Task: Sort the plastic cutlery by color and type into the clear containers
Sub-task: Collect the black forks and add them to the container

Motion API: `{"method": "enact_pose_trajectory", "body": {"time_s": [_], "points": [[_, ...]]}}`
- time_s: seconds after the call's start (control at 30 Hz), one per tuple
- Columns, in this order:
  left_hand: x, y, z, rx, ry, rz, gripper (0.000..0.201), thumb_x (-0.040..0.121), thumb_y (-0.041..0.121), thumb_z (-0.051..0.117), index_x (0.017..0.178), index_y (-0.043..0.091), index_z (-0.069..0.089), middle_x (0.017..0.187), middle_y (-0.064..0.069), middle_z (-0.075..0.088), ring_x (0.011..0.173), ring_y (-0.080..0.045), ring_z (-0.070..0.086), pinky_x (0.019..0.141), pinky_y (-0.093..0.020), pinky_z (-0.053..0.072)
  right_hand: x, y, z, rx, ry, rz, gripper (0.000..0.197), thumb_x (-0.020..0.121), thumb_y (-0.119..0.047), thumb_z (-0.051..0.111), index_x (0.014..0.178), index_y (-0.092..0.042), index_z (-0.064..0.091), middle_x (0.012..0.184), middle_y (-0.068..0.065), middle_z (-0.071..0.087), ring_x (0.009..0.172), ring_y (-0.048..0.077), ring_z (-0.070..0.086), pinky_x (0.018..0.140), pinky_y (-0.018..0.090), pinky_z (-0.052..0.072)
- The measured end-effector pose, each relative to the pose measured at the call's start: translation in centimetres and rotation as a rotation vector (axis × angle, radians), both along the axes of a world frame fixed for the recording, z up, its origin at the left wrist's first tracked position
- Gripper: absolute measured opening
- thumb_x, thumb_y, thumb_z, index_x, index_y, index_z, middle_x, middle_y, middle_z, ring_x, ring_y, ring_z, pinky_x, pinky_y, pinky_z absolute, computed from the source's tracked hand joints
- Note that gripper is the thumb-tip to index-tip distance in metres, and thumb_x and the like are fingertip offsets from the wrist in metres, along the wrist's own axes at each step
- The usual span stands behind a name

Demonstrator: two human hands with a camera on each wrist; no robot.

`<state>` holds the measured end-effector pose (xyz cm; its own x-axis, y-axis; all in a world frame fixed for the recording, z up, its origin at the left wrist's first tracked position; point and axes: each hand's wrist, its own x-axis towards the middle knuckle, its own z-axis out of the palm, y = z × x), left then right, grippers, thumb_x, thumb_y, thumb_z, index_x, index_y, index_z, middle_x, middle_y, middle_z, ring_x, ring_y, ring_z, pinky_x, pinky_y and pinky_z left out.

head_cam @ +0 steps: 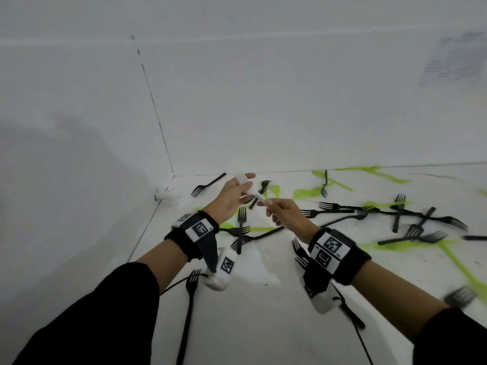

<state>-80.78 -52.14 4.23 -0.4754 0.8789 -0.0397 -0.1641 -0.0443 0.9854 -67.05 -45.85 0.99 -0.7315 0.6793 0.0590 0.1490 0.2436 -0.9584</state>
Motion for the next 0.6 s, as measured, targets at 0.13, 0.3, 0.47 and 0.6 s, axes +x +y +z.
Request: {"method": "enact_pose_trajectory", "body": {"time_s": [0.13,0.3,0.47,0.6], "points": [[3.2,2.2,-0.2,0.01,0.03,-0.13,0.018,0.093,0.001,0.05,0.091,0.018,0.057,0.086,-0.002,0.053,0.075,-0.012,0.054,0.067,-0.018,0.05,5.2,1.9,0.3,0.114,-0.033,-0.119,0.02,0.096,-0.019,0.048,0.098,-0.012,0.066,0.064,-0.005,0.053,0.045,-0.002,0.045,0.046,0.009,0.035],[8.6,5.4,0.7,0.022,0.066,-0.257,0.01,0.09,0.001,0.056,0.093,0.011,0.059,0.085,-0.002,0.058,0.076,-0.012,0.06,0.069,-0.018,0.055,12.2,4.2,1.5,0.218,-0.052,-0.252,0.015,0.095,-0.014,0.05,0.095,-0.011,0.065,0.063,-0.004,0.056,0.045,-0.007,0.048,0.047,0.008,0.036],[21.2,11.3,1.8,0.046,0.087,-0.474,0.014,0.09,-0.001,0.055,0.088,0.013,0.06,0.085,-0.001,0.059,0.075,-0.011,0.062,0.07,-0.02,0.055,25.7,6.2,2.9,0.258,-0.077,-0.46,0.014,0.095,-0.013,0.051,0.087,-0.016,0.062,0.062,-0.005,0.057,0.043,-0.005,0.048,0.047,0.007,0.036],[28.8,13.9,1.9,0.057,0.078,-0.532,0.015,0.089,-0.002,0.055,0.088,0.013,0.059,0.082,-0.003,0.056,0.063,-0.007,0.063,0.064,-0.018,0.055,33.2,7.2,3.1,0.263,-0.127,-0.537,0.015,0.094,-0.015,0.052,0.091,-0.012,0.066,0.064,-0.006,0.058,0.045,-0.007,0.049,0.048,0.008,0.036]]}}
